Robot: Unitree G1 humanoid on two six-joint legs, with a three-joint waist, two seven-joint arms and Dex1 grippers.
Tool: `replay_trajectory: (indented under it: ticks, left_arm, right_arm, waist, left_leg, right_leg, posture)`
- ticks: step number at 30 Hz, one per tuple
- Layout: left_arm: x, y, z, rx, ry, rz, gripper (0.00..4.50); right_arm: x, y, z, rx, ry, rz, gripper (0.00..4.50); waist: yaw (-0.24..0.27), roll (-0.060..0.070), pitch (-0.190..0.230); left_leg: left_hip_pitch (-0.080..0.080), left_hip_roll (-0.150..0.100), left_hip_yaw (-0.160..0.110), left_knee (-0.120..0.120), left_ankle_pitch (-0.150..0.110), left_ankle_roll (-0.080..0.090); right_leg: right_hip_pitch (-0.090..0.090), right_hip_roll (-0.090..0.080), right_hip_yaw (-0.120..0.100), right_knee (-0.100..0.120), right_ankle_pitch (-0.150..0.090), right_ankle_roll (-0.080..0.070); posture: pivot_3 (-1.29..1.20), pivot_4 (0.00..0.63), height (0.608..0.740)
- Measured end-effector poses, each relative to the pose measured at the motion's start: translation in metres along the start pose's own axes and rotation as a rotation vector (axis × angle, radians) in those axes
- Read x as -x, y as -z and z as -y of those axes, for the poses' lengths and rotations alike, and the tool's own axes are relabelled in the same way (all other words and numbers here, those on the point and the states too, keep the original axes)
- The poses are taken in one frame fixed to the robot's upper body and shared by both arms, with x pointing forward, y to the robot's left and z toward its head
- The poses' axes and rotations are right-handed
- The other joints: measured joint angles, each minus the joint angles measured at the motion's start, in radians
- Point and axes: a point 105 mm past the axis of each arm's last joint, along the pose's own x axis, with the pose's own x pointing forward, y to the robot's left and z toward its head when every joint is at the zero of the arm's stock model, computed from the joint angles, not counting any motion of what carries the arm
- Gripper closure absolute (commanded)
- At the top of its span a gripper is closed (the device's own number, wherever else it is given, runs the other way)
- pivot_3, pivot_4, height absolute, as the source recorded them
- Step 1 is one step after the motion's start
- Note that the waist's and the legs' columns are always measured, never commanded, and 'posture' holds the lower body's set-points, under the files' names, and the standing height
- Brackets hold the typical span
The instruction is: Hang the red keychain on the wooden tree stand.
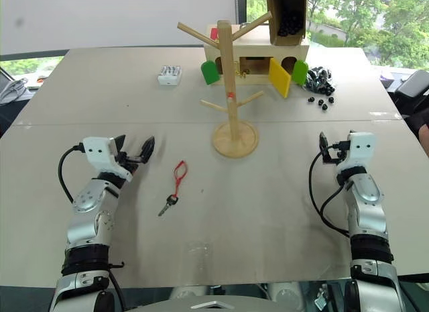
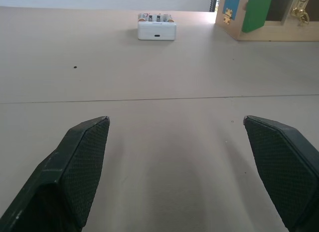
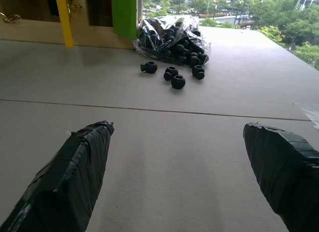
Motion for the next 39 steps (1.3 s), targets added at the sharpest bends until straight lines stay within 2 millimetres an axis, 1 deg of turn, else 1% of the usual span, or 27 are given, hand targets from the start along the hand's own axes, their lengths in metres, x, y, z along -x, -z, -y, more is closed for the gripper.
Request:
replay_trajectory:
  ticks: [23,26,28,29,30,31,33,34,37,39]
  left_arm:
    - [0.000,-0.002,0.000,0.002,0.002,0.002,0.06]
    - [0.000,-0.001,0.000,0.004,0.003,-0.002,0.06]
    - [0.000,-0.002,0.002,0.004,0.012,-0.003,0.06]
    - [0.000,-0.003,0.004,0.003,0.022,0.000,0.06]
    - [-0.001,-0.005,0.005,0.000,0.033,0.006,0.06]
    - [-0.001,-0.006,0.006,-0.002,0.044,0.006,0.06]
    - [-0.001,-0.006,0.009,0.007,0.066,0.000,0.06]
    - [-0.001,-0.006,0.011,0.014,0.083,0.000,0.06]
    - [-0.001,-0.006,0.017,0.023,0.118,-0.004,0.06]
    - [0.001,-0.006,0.020,0.037,0.146,-0.005,0.06]
  right_arm:
    - [0.002,0.000,0.000,0.001,0.003,0.000,0.00]
    - [0.004,0.000,-0.003,-0.001,-0.028,0.007,0.00]
    - [0.012,-0.005,-0.014,-0.032,-0.150,0.032,0.00]
    - [0.022,-0.008,-0.027,-0.030,-0.290,0.029,0.00]
    - [0.036,-0.011,-0.041,0.011,-0.459,0.020,0.00]
    - [0.057,-0.013,-0.058,0.056,-0.657,0.011,0.00]
    - [0.083,-0.012,-0.075,0.090,-0.889,-0.023,0.00]
    - [0.093,-0.011,-0.078,0.102,-0.971,-0.039,0.00]
    - [0.115,-0.007,-0.080,0.131,-1.149,-0.090,0.00]
    - [0.123,-0.008,-0.082,0.133,-1.234,-0.085,0.00]
  waist:
    - [0.000,0.000,0.000]
    - [0.000,0.000,0.000]
    - [0.001,0.000,0.000]
    - [0.002,0.000,0.000]
    - [0.004,0.000,0.000]
    - [0.006,0.000,0.000]
    - [0.005,0.000,0.000]
    - [0.003,0.000,0.000]
    - [0.003,0.000,0.000]
    - [0.003,0.000,0.000]
  left_leg:
    - [0.000,0.000,0.000,0.000,0.000,0.000]
    - [0.000,0.000,0.000,0.000,0.000,0.000]
    - [0.000,0.000,0.000,0.000,0.000,0.000]
    - [0.000,0.000,0.000,0.000,0.000,0.000]
    - [0.000,0.000,-0.001,0.000,0.000,0.001]
    - [0.000,0.000,-0.001,0.000,-0.002,0.003]
    - [0.000,0.000,-0.001,0.001,-0.003,0.006]
    - [0.000,0.000,-0.001,0.002,-0.004,0.006]
    - [0.002,0.000,-0.002,0.002,-0.003,0.006]
    - [0.002,0.000,-0.003,0.003,-0.003,0.006]
  right_leg:
    - [0.000,0.000,0.000,0.000,0.000,0.000]
    - [0.000,0.000,0.000,0.000,0.000,0.000]
    - [0.000,0.000,0.000,0.000,0.000,0.000]
    - [0.000,0.000,0.000,0.000,0.000,0.000]
    - [0.000,0.000,0.000,-0.001,0.000,0.000]
    - [0.001,0.000,-0.001,-0.001,0.000,0.000]
    - [0.001,0.000,-0.001,-0.001,0.000,0.000]
    - [0.001,0.000,-0.001,0.000,0.000,0.000]
    - [0.003,0.000,-0.002,0.000,0.001,0.000]
    - [0.003,0.001,-0.002,0.000,0.001,-0.001]
  posture:
    - [0.00,0.150,0.740]
    - [0.00,0.150,0.740]
    - [0.00,0.150,0.740]
    - [0.00,0.150,0.740]
    - [0.00,0.150,0.740]
    - [0.00,0.150,0.740]
    - [0.00,0.150,0.740]
    - [0.00,0.150,0.740]
    - [0.00,0.150,0.740]
    - [0.00,0.150,0.740]
